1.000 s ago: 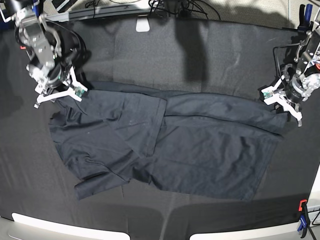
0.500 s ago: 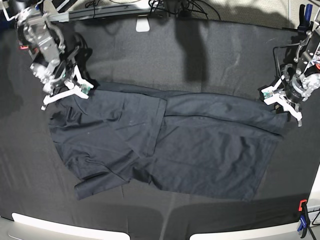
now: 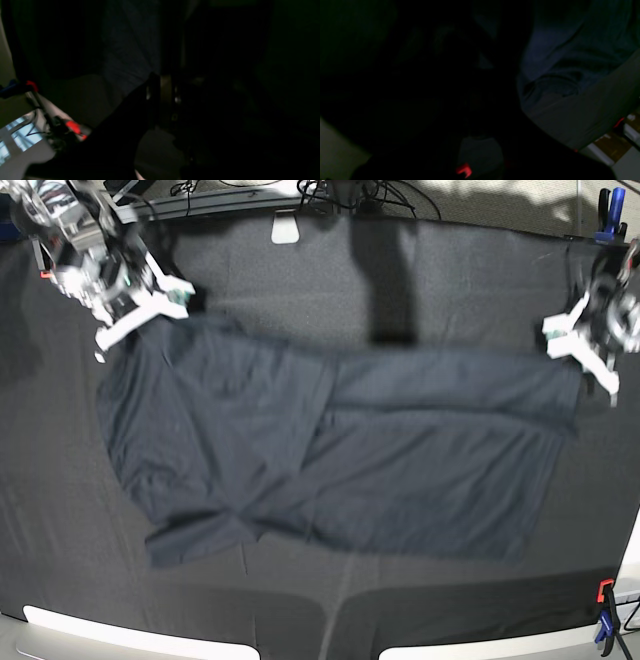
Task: Layout the t-shirt on the table in an organized manner, then fold the t-shirt properly
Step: 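Lift the collar side with both grippers and pull it away from the hem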
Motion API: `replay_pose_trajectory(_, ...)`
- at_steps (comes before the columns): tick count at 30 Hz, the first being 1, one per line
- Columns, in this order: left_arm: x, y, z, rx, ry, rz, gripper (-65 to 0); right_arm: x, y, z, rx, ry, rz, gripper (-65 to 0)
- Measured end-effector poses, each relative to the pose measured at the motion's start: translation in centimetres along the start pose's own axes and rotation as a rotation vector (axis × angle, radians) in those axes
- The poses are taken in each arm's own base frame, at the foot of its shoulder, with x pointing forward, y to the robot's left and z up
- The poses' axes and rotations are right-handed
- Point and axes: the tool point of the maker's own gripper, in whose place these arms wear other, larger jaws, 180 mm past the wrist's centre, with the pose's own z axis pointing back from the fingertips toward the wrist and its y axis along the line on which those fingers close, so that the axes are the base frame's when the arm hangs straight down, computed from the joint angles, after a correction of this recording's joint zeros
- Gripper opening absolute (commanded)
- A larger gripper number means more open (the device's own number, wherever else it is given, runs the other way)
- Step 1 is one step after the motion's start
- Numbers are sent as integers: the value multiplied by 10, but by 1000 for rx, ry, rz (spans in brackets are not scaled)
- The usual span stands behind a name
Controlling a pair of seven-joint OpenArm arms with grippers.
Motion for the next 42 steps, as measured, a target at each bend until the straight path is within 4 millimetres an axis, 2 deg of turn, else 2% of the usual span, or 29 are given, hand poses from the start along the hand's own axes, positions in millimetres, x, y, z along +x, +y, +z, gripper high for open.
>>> replay_pose_trajectory(3,2,-16,9,-34,1,-20,-650,-7,11,7,21,8,-6,-650)
replay_pose_trajectory(7,-8,-40,18,-94,16,-41,-650,-24,15,20,20,34,-5,-650)
replay_pose_trajectory(10,-10,-57,21,-127,23,-38,-650,-26,20,28,30,25,-3,-650)
replay_pose_trajectory(15,-11,-73,27,-152,19,-40,-650,-34,29,34,60,30,18,-650)
replay_pose_trajectory(19,-9,-84,31,-171,15,-39,-650,-42,37,37,80,55,59,-650)
replay_pose_trajectory(22,-5,-92,34,-183,18,-45,-650,-44,34,36,67,63,74,-650)
replay_pose_trajectory(27,0,-91,35,-171,59,-47,-650,-41,35,36,72,45,69,-650)
replay_pose_trajectory(30,0,-90,36,-171,82,-29,-650,-38,40,37,103,27,33,-564)
replay_pose_trajectory(33,-3,-88,37,-167,115,-14,-468,-38,44,37,127,27,6,-558)
replay_pose_trajectory(35,-6,-87,39,-173,146,2,-400,-38,45,38,133,29,1,-558)
replay_pose_trajectory(42,-9,-110,63,-347,159,-71,-398,-35,43,40,122,22,8,-559)
